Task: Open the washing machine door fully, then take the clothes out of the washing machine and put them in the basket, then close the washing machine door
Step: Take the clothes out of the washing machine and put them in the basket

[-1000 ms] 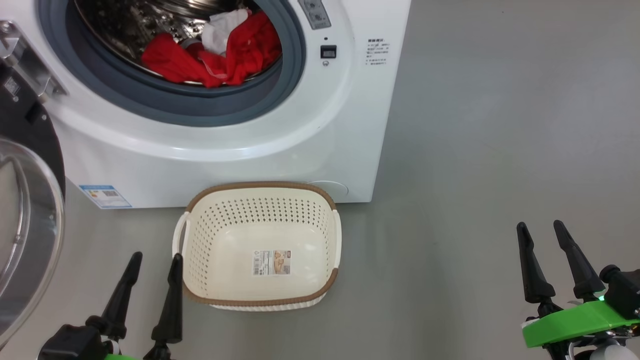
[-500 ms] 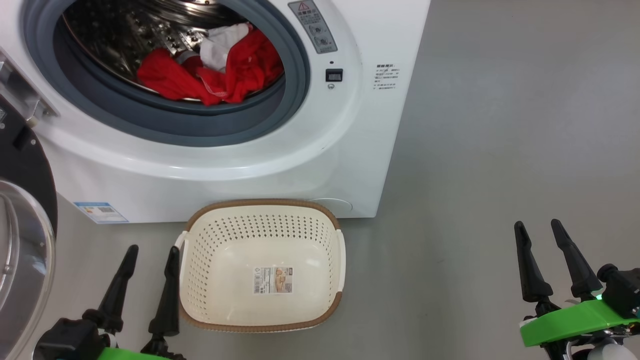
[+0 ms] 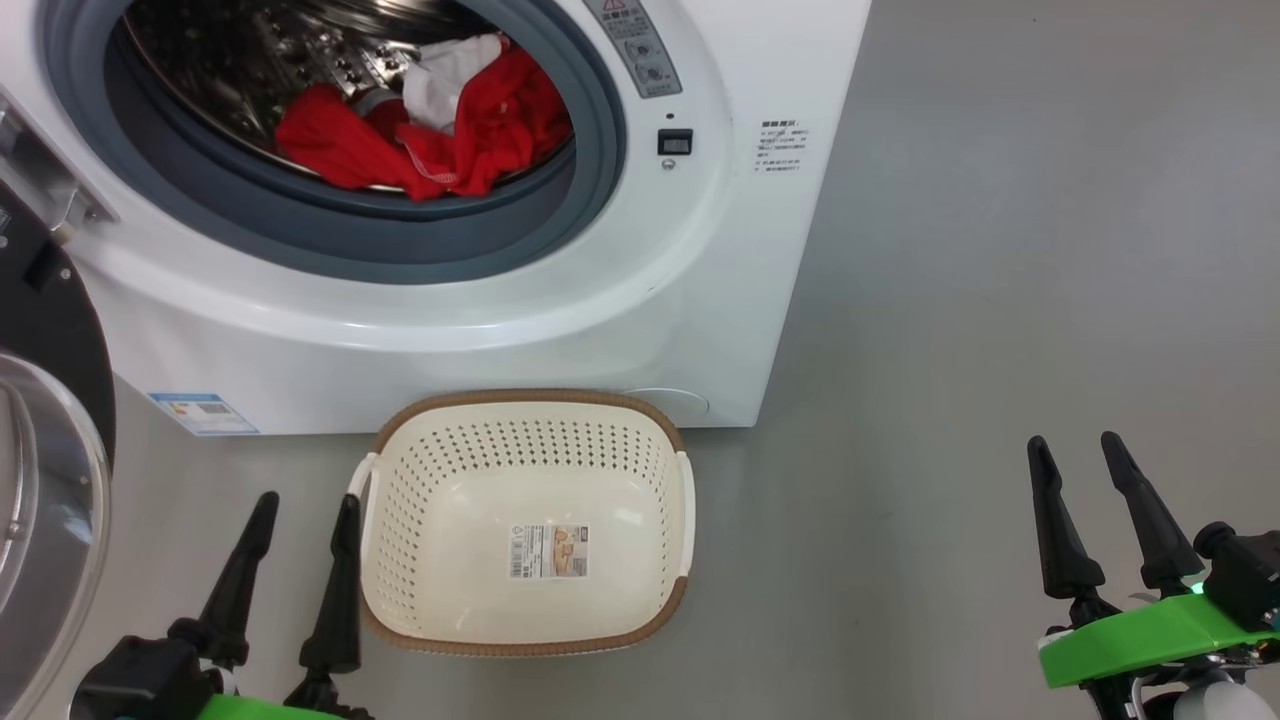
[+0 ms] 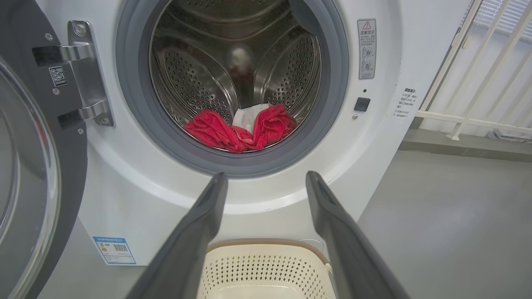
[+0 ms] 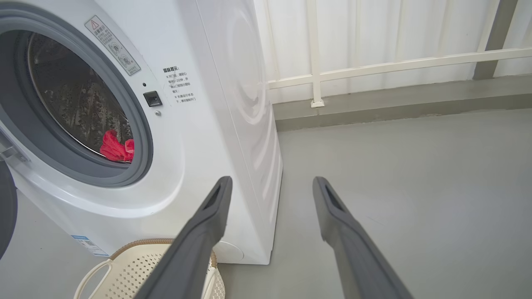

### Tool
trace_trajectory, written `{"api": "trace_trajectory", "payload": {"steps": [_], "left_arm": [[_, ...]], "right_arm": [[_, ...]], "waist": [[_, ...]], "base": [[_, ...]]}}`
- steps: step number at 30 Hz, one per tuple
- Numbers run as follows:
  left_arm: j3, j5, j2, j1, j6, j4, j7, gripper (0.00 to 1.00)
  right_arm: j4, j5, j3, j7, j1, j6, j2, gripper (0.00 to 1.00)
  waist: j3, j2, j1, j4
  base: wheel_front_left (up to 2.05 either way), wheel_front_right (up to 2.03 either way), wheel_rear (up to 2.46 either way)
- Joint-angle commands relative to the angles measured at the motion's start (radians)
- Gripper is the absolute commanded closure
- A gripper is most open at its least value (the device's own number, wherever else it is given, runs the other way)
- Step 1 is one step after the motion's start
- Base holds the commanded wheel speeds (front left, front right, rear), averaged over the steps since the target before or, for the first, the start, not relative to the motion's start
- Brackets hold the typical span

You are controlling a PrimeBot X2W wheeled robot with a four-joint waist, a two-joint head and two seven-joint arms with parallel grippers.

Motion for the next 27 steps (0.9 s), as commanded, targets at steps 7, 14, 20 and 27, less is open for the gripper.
{"api": "trace_trajectory", "payload": {"steps": [7, 14, 20, 27], "left_arm": [[0.021, 0.013, 0.011, -0.072, -0.006, 0.015, -0.005, 0.0], [0.0, 0.038, 0.012, -0.257, -0.006, 0.137, -0.005, 0.0], [-0.055, 0.053, 0.029, -0.481, -0.006, 0.323, -0.005, 0.0], [-0.112, 0.055, 0.07, -0.766, -0.006, 0.597, -0.002, 0.0]], "right_arm": [[-0.034, 0.006, 0.025, -0.006, -0.042, 0.007, -0.006, 0.0], [-0.04, 0.007, 0.039, -0.006, -0.077, 0.007, 0.002, 0.0], [-0.044, 0.009, 0.05, -0.006, -0.115, 0.007, 0.013, 0.0], [-0.053, 0.014, 0.059, -0.006, -0.154, 0.007, 0.035, 0.0]], "waist": [[0.033, -0.0001, 0.0, 0.0], [0.103, -0.0001, 0.0, -0.012], [0.18, -0.0001, 0.0, -0.041], [0.272, -0.0001, 0.0, -0.087]], "base": [[0.0, 0.0, 0.0], [0.0, 0.0, 0.0], [0.0, 0.0, 0.0], [0.0, 0.0, 0.0]]}}
